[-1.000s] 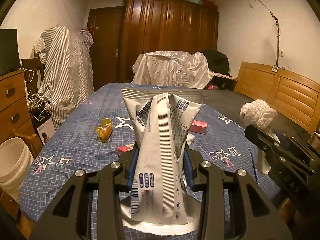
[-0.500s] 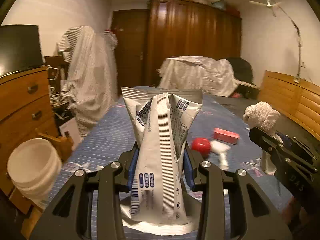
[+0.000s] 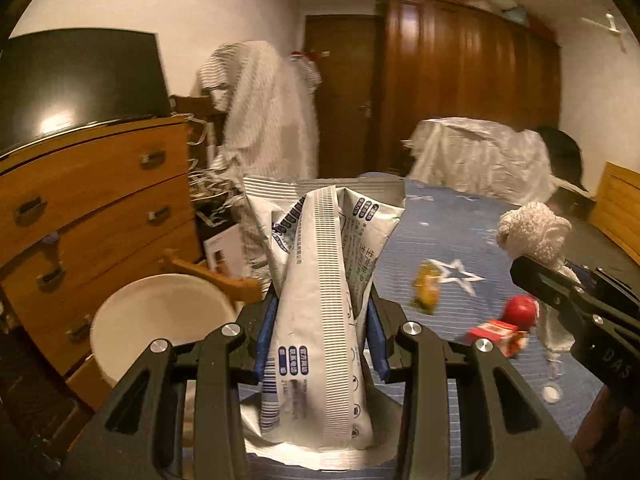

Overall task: Collect trash
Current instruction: 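Lift the plastic bag and white cloth and carry them over the bucket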

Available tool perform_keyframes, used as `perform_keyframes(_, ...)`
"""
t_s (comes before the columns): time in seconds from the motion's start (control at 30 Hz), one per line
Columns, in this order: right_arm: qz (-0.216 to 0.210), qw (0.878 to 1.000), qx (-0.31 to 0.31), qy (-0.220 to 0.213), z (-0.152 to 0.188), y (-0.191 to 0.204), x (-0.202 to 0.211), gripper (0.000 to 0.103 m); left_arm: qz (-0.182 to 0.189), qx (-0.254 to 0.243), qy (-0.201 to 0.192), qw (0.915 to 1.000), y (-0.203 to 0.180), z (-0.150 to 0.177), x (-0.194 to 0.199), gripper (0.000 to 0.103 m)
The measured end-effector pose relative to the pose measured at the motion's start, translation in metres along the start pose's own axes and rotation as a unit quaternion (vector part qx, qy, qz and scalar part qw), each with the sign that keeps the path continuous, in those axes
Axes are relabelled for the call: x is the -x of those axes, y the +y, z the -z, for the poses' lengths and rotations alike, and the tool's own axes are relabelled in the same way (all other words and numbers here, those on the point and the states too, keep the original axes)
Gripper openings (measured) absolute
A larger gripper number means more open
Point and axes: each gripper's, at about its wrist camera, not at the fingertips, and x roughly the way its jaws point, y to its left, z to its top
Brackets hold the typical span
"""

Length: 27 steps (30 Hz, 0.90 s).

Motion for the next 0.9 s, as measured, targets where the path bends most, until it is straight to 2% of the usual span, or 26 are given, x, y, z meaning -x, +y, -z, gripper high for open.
perform_keyframes(0.23, -0.051, 0.998, 0.026, 0.035, -0.028, 0.068, -0.078, 0.036, -0.04, 0.025, 0.021, 0.9987, 0.058, -0.002, -0.013, 0.036)
perform_keyframes(0.6, -0.113, 0.986, 0.064, 0.101, -0.05, 0.144, -0.18, 0.036, -0.07, 0.058, 0.061, 0.994, 0.13, -0.001, -0.038, 0.037)
perform_keyframes(0.7, -0.132, 0.979, 0.072, 0.137, -0.054, 0.169, -0.217, 0.036, -0.079, 0.067, 0.082, 0.9912, 0.152, 0.0, -0.052, 0.037)
perform_keyframes(0.9, -0.149, 0.962, 0.068, 0.22, -0.043, 0.192, -0.292, 0.036, -0.081, 0.086, 0.132, 0.9843, 0.191, 0.007, -0.079, 0.037)
